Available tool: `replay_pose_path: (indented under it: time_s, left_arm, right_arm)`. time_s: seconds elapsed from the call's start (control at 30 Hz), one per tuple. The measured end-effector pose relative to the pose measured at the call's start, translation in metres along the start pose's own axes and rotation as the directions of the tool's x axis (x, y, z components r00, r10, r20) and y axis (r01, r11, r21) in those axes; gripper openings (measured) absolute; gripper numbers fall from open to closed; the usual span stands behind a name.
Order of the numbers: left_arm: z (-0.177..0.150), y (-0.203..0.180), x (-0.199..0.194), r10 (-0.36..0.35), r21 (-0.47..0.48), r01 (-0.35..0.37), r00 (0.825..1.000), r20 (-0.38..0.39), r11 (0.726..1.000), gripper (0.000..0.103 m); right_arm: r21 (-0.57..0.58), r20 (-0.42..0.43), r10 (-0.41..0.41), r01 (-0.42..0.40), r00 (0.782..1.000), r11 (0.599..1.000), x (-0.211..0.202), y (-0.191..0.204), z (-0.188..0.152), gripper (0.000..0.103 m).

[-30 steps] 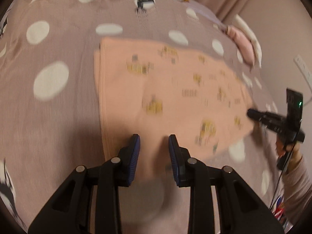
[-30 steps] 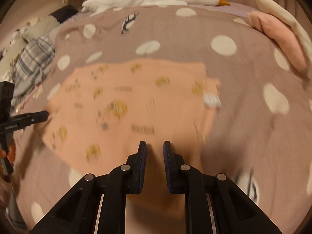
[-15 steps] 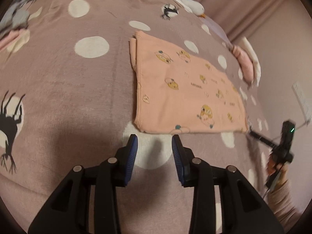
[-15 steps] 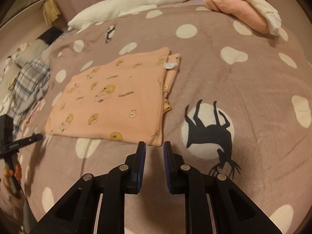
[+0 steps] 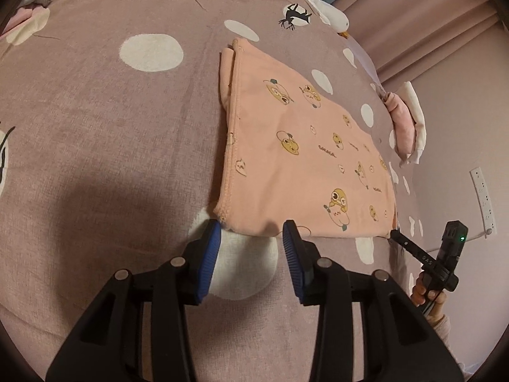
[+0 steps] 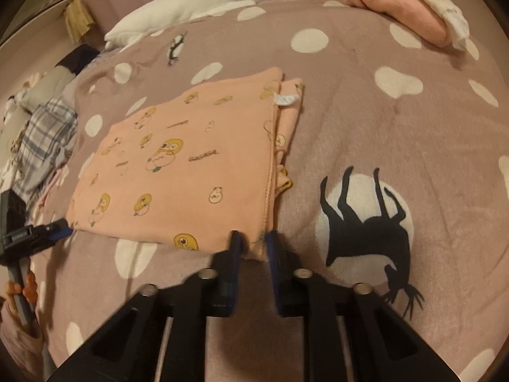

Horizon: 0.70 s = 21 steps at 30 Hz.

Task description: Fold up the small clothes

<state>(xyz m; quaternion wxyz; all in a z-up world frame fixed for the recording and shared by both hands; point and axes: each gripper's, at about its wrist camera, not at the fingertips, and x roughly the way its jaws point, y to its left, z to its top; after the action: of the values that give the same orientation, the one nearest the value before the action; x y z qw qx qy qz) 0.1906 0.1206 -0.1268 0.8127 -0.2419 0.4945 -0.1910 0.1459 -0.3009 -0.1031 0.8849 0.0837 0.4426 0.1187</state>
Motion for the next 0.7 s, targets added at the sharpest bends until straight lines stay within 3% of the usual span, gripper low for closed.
replay_pose_path:
  time_s: [0.1, 0.23, 0.3, 0.4, 0.57, 0.7]
  left_arm:
    - [0.003, 0.002, -0.001, 0.021, 0.004, -0.021, 1.0, -0.004, 1.0, 0.039]
    - [0.005, 0.005, -0.001, 0.037, 0.008, -0.037, 0.999, -0.01, 0.999, 0.039]
    - [0.005, 0.004, -0.001, 0.04, 0.006, -0.04, 0.999, -0.011, 0.999, 0.039]
    - [0.006, 0.002, -0.004, 0.061, 0.015, -0.061, 0.998, -0.011, 0.998, 0.039]
    - [0.012, -0.017, -0.022, 0.101, 0.105, -0.105, 0.994, 0.041, 0.989, 0.039]
    - [0.019, -0.042, -0.014, 0.074, 0.168, -0.081, 0.996, 0.047, 0.983, 0.039]
  right_arm:
    - [-0.069, 0.002, 0.007, -0.007, 1.0, 0.998, -0.01, 0.004, 0.005, 0.008]
    - [-0.256, -0.018, -0.059, 0.053, 0.998, 0.965, -0.02, 0.016, 0.01, 0.007]
    - [-0.31, -0.071, -0.121, 0.093, 0.99, 0.946, -0.009, 0.014, 0.008, 0.007]
    - [-0.271, -0.122, -0.182, 0.144, 0.976, 0.952, 0.005, -0.004, 0.005, 0.007]
    - [-0.182, -0.069, -0.119, 0.105, 0.991, 0.978, -0.02, -0.01, 0.005, 0.007]
    - [-0.17, 0.0, -0.049, 0.048, 0.999, 0.984, -0.029, 0.005, 0.017, 0.007]
